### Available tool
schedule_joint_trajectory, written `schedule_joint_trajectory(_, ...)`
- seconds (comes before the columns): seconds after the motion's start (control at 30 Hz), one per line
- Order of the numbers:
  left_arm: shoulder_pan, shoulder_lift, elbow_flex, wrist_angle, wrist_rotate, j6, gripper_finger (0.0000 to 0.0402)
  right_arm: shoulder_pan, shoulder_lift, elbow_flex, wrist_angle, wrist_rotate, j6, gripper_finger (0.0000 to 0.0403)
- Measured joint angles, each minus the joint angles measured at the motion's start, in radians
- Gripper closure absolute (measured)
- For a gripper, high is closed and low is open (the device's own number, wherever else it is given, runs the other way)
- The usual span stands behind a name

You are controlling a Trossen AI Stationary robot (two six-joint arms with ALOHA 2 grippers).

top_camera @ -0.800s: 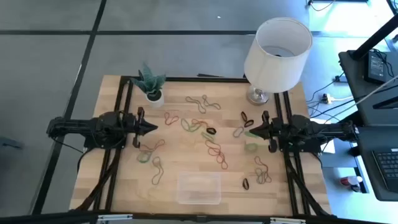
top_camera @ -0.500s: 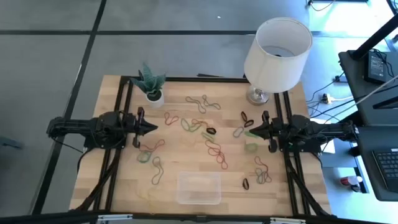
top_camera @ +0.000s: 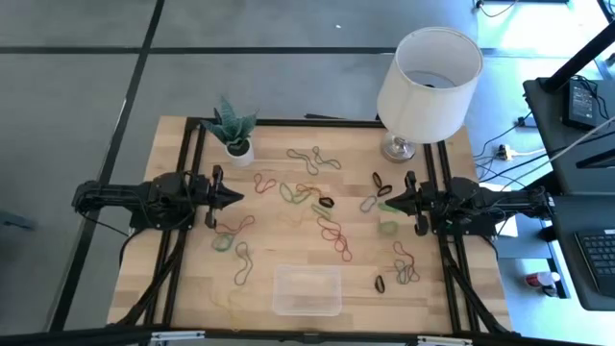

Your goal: Pick and place rubber bands into bin

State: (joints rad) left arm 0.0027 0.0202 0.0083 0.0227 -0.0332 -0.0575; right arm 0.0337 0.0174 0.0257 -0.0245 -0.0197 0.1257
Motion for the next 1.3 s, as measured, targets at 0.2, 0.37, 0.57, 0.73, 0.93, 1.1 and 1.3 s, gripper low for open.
schedule_joint_trajectory(0.2,0.000,0.000,0.000,0.000,0.000,0.000,0.0398,0.000,0.000,0.000,0.000,0.000,0.000,0.0392)
schedule_joint_trajectory(0.37,0.000,0.000,0.000,0.000,0.000,0.000,0.0398,0.000,0.000,0.000,0.000,0.000,0.000,0.0392)
schedule_joint_trajectory(0.57,0.000,0.000,0.000,0.000,0.000,0.000,0.0398,0.000,0.000,0.000,0.000,0.000,0.000,0.0392)
schedule_joint_trajectory(0.73,0.000,0.000,0.000,0.000,0.000,0.000,0.0398,0.000,0.000,0.000,0.000,0.000,0.000,0.0392)
schedule_joint_trajectory(0.93,0.000,0.000,0.000,0.000,0.000,0.000,0.0398,0.000,0.000,0.000,0.000,0.000,0.001,0.0392)
schedule_joint_trajectory(1.1,0.000,0.000,0.000,0.000,0.000,0.000,0.0398,0.000,0.000,0.000,0.025,0.018,-0.177,0.0392)
schedule_joint_trajectory(1.3,0.000,0.000,0.000,0.000,0.000,0.000,0.0398,0.000,0.000,0.000,0.041,0.019,-0.274,0.0392)
